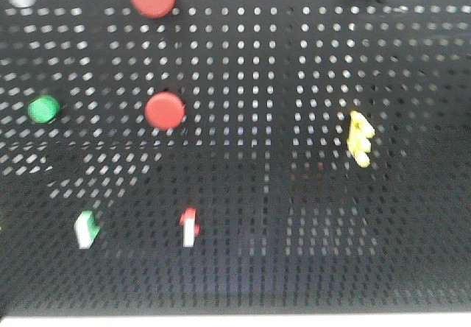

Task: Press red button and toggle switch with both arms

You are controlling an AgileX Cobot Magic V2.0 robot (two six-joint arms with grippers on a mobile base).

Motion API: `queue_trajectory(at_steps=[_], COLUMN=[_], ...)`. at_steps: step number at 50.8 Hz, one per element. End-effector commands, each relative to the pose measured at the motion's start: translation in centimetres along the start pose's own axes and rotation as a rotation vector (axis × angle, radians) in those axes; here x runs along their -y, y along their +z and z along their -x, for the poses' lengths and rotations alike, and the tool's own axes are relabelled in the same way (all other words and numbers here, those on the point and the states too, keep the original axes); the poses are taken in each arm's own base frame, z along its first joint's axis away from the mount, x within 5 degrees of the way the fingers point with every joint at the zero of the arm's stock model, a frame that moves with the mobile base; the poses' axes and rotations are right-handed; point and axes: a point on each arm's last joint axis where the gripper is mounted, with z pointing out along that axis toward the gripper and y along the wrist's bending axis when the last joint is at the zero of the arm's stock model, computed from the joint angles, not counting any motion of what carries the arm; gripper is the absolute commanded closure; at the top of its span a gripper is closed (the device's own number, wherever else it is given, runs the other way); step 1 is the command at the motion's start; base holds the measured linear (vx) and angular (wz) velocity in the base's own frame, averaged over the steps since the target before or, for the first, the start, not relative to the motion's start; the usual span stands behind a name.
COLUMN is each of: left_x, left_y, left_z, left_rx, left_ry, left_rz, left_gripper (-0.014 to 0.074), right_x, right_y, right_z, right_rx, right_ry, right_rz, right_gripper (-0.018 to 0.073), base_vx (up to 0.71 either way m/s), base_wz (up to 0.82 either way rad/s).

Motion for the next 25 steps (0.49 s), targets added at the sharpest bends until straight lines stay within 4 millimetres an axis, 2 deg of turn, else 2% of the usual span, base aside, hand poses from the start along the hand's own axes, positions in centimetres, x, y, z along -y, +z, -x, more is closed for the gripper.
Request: queue_trajectory(at_steps=[1, 11, 25], left_x=[0.00, 0.00, 0.00], left_y=[0.04, 0.04, 0.04], left_z=[-0.33, -0.33, -0.32], left_rx=[0.062, 0.062, 0.064], left_ry=[-0.004, -0.004, 0.004], left_rz=[0.001, 0.001, 0.001], left_gripper=[0.0594, 0.0594, 0.0594], right_x=[-0.03, -0.03, -0.03], right_y=[-0.10, -0.10, -0.10], right_z=[0.43, 0.43, 0.43], right_rx=[0.086, 0.086, 0.086], right_ry=[-0.013, -0.013, -0.013], right_rz=[0.000, 0.000, 0.000], right_gripper=[0.0562, 0.0562, 0.0562], base_vx=[0.28, 0.18, 0.06], base_wz=[-0.03, -0.02, -0.02])
